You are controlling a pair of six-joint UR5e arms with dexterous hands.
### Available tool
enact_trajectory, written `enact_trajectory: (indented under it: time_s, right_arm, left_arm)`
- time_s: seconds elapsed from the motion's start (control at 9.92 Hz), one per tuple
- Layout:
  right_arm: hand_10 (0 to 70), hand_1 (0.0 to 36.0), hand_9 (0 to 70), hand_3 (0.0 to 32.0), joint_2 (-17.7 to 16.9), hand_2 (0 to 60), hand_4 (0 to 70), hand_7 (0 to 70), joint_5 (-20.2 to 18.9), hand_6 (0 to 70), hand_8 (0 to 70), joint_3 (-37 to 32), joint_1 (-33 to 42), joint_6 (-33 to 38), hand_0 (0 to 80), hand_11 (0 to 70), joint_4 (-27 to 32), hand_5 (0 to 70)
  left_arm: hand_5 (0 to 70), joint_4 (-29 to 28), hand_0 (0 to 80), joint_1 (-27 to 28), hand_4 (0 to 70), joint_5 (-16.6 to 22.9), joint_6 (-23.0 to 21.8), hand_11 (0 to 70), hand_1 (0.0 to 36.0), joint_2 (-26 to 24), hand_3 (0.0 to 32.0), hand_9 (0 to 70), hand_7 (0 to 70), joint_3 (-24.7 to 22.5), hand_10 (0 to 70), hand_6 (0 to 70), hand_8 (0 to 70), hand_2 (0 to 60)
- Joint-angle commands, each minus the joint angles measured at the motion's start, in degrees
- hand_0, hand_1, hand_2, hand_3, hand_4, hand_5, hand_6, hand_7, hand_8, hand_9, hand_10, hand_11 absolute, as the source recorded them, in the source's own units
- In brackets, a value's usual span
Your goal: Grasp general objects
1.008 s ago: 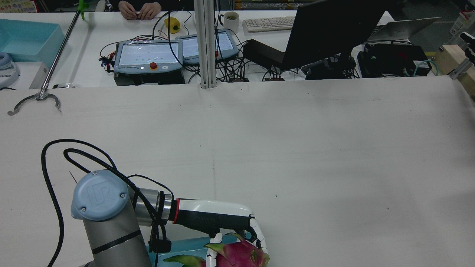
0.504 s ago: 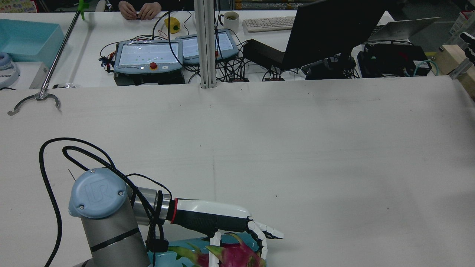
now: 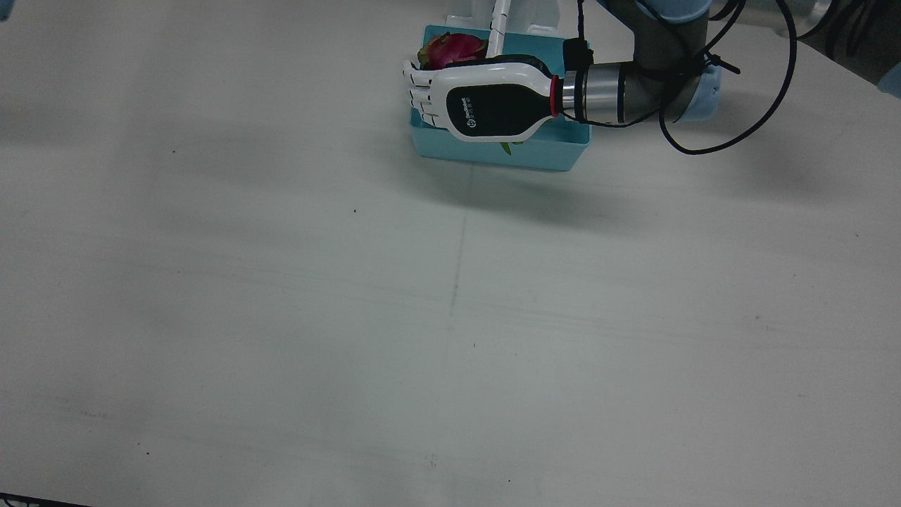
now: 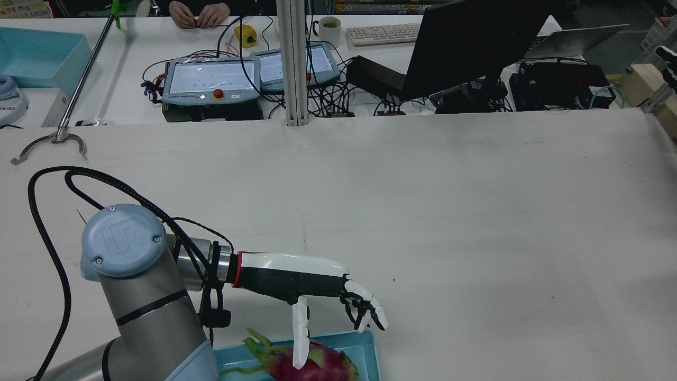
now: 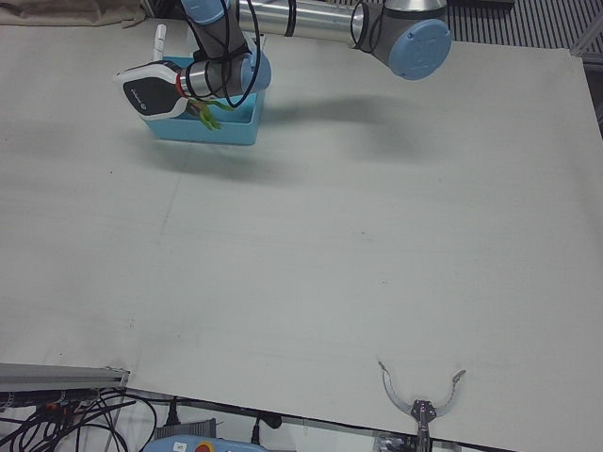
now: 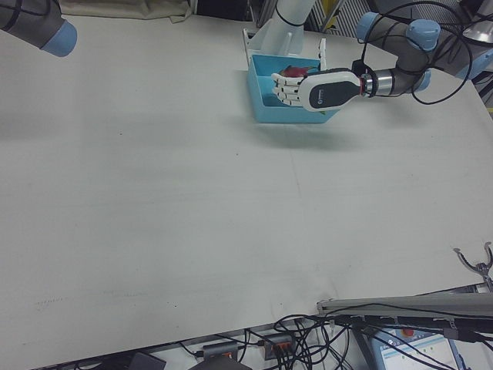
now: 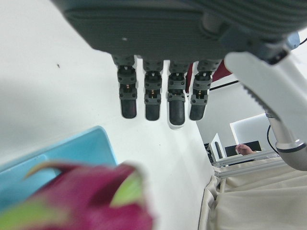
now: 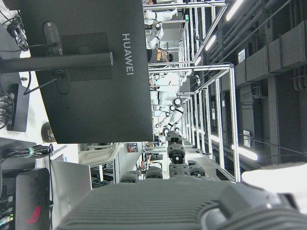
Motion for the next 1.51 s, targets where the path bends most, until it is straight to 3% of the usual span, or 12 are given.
enact_trajectory:
  time_s: [0.0,0.2,0.3,0.4,0.5,0.6,0.71,0.81,1.11,1.41]
  right_arm:
    - [0.0,0.0,0.0,0.0,0.0,0.0,0.0,0.0,0.0,0.0,0.0,0.0,0.0,0.0,0.0,0.0,0.0,0.0]
    - [0.0,0.0,0.0,0.0,0.0,0.0,0.0,0.0,0.0,0.0,0.0,0.0,0.0,0.0,0.0,0.0,0.0,0.0]
    - [0.0,0.0,0.0,0.0,0.0,0.0,0.0,0.0,-0.1,0.0,0.0,0.0,0.0,0.0,0.0,0.0,0.0,0.0]
    - [0.0,0.0,0.0,0.0,0.0,0.0,0.0,0.0,0.0,0.0,0.0,0.0,0.0,0.0,0.0,0.0,0.0,0.0]
    - [0.0,0.0,0.0,0.0,0.0,0.0,0.0,0.0,0.0,0.0,0.0,0.0,0.0,0.0,0.0,0.0,0.0,0.0]
    - [0.0,0.0,0.0,0.0,0.0,0.0,0.0,0.0,0.0,0.0,0.0,0.0,0.0,0.0,0.0,0.0,0.0,0.0]
    - [0.0,0.0,0.0,0.0,0.0,0.0,0.0,0.0,-0.1,0.0,0.0,0.0,0.0,0.0,0.0,0.0,0.0,0.0]
    - [0.0,0.0,0.0,0.0,0.0,0.0,0.0,0.0,0.0,0.0,0.0,0.0,0.0,0.0,0.0,0.0,0.0,0.0]
    - [0.0,0.0,0.0,0.0,0.0,0.0,0.0,0.0,0.0,0.0,0.0,-0.1,0.0,0.0,0.0,0.0,0.0,0.0]
    - [0.0,0.0,0.0,0.0,0.0,0.0,0.0,0.0,0.0,0.0,0.0,-0.1,0.0,0.0,0.0,0.0,0.1,0.0]
  left_arm:
    - [23.1,0.3,36.2,-1.0,19.2,0.1,-0.1,29.4,0.0,0.1,0.0,26.0,56.0,-0.1,20.8,25.7,28.1,0.0]
    - [23.0,0.3,33.9,-1.1,19.7,0.1,-0.1,30.7,0.0,1.7,0.0,27.4,57.0,-2.4,21.8,26.2,29.0,0.0]
    - [24.3,0.3,29.0,-0.7,24.2,0.1,-0.1,34.6,0.0,1.5,0.0,33.0,62.8,-2.9,24.6,30.0,32.3,0.0]
    - [30.0,0.3,39.6,-0.7,37.1,0.1,-0.3,58.0,0.0,1.1,0.0,48.7,70.0,-2.9,41.6,42.2,34.9,0.0]
    - [41.6,0.3,42.8,-2.5,64.9,0.0,-0.8,70.0,0.0,0.5,0.0,70.0,70.0,-2.9,66.1,63.6,49.9,0.0]
    - [52.6,0.6,42.7,-5.3,70.0,-0.1,-0.9,70.0,0.0,-0.1,0.0,70.0,70.0,-2.9,70.0,70.0,64.5,0.0]
    - [61.4,0.6,43.2,-8.4,70.0,-0.1,-1.0,70.0,0.0,-0.2,0.0,70.0,70.0,-2.9,70.0,70.0,70.0,0.0]
    - [69.4,0.6,43.4,-11.7,70.0,-0.2,-1.1,70.0,0.0,-0.2,0.0,70.0,70.0,-2.6,70.0,70.0,70.0,0.0]
    - [70.0,-3.6,44.9,-21.8,70.0,-0.8,-1.7,70.0,0.0,-0.2,0.0,70.0,70.0,2.2,70.0,70.0,70.0,0.5]
    - [70.0,-14.6,45.1,-27.6,70.0,-7.8,-4.7,70.0,0.0,0.3,0.0,70.0,70.0,10.6,70.0,70.0,70.0,2.9]
